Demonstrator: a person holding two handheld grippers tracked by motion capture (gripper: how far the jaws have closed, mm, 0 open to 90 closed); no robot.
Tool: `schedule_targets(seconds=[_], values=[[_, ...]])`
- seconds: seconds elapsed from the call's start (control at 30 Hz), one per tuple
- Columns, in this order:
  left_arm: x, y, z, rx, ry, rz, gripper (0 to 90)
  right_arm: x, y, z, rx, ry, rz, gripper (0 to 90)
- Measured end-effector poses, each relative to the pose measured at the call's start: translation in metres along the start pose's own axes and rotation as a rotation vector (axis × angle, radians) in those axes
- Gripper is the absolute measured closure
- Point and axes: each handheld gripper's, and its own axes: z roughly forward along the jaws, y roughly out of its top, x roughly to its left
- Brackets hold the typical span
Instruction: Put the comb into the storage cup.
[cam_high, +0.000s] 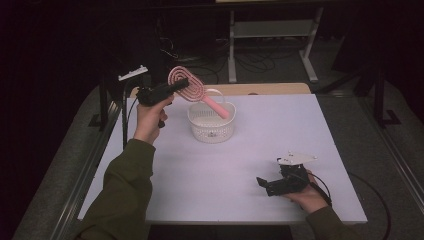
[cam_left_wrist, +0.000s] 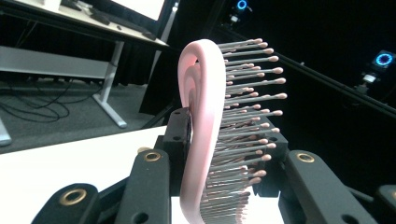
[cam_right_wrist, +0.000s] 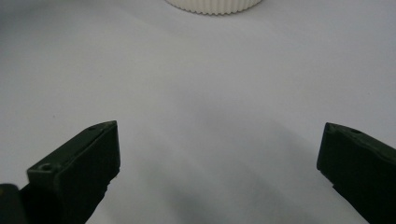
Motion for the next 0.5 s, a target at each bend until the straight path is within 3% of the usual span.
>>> schedule_targets(seconds=[0.5], values=[[0.004, -0.016, 0.015, 0.019, 0.056, 0.01, 64.8, 0.0, 0.0, -0.001, -0.004, 0.0, -0.001, 0.0]])
